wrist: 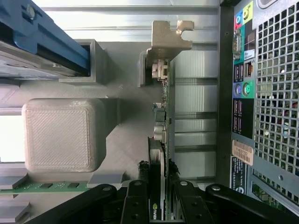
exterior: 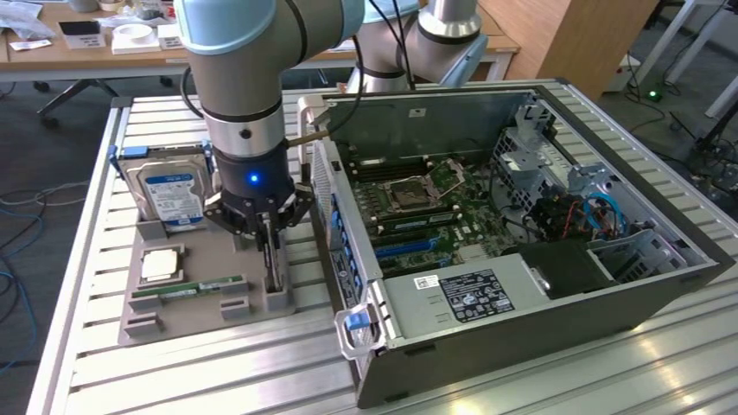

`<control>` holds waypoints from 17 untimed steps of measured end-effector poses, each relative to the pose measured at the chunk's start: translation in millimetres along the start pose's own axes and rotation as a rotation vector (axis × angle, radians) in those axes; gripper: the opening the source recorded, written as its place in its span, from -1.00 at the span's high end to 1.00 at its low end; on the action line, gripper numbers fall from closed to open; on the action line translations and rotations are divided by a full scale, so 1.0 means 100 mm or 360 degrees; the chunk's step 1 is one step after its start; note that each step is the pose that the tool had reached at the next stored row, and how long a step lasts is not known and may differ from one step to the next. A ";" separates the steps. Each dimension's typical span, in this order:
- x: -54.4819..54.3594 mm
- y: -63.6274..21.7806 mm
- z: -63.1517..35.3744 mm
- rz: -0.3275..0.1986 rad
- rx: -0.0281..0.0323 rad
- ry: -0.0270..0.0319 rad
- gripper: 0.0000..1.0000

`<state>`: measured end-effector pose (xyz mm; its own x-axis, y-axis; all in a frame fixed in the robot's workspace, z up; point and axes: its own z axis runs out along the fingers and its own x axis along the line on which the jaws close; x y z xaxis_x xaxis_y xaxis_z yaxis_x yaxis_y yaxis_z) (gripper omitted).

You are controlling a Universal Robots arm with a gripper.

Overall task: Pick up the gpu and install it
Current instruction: 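Pick up the gpu and move the gpu toward the slot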

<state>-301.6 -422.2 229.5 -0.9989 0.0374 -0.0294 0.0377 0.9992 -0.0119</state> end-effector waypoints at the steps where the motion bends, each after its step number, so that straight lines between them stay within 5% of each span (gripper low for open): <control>1: 0.00 0.000 0.000 0.0000 0.00000 0.00000 0.47; 8: 0.00 -0.001 -0.020 -0.0001 0.00002 0.00000 0.47; 17: -0.01 -0.003 -0.221 -0.0001 0.00004 0.00002 0.47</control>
<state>-301.6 -422.2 251.6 -0.9989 0.0370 -0.0293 0.0374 0.9992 -0.0121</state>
